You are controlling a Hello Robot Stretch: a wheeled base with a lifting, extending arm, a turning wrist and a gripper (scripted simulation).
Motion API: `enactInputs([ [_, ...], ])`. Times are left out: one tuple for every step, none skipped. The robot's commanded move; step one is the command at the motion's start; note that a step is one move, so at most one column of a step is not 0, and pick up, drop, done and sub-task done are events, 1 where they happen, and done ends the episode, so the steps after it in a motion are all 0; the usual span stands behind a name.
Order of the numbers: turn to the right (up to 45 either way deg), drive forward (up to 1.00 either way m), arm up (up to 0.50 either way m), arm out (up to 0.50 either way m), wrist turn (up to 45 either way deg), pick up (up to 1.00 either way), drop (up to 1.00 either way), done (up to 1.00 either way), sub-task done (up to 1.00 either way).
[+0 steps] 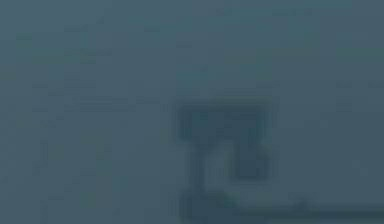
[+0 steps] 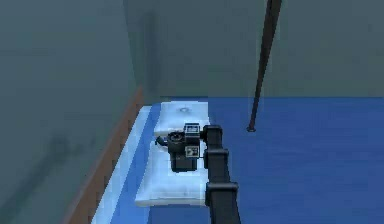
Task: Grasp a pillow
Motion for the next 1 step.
enactInputs([
  [0.0, 0.0, -0.3, 0.0, 0.0, 0.0, 0.0, 0.0, 0.0],
])
